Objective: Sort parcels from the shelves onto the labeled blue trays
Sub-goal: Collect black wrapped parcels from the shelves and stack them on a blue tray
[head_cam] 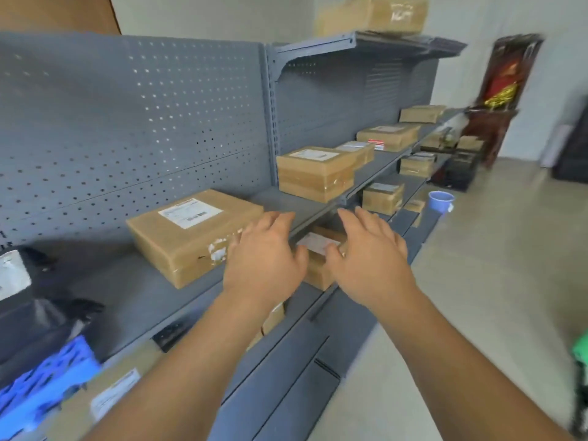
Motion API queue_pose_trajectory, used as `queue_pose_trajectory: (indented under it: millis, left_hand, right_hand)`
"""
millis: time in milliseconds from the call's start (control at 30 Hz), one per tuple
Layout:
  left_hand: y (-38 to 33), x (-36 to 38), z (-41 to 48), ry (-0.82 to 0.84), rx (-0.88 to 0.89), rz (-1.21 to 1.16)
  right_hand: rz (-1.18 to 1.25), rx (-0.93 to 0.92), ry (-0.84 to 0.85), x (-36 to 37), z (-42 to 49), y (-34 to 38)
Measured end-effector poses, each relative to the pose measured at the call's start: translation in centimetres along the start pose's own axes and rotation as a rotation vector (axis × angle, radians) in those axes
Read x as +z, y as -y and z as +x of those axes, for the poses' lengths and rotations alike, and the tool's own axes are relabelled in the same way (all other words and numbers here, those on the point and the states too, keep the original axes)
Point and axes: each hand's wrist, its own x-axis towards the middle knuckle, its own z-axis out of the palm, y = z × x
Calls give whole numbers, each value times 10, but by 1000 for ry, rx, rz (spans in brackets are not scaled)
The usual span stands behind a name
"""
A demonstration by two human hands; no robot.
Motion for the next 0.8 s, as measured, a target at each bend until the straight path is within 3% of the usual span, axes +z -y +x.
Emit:
queue_pose_trajectory:
  millis: [300, 800]
  left_hand:
    - [-127, 120, 59, 164, 212, -95]
    - [-235, 281, 226, 348, 492, -197]
  right_hand:
    - [-107, 344, -34, -26, 11, -160]
    - [-213, 751, -49, -7, 142, -310]
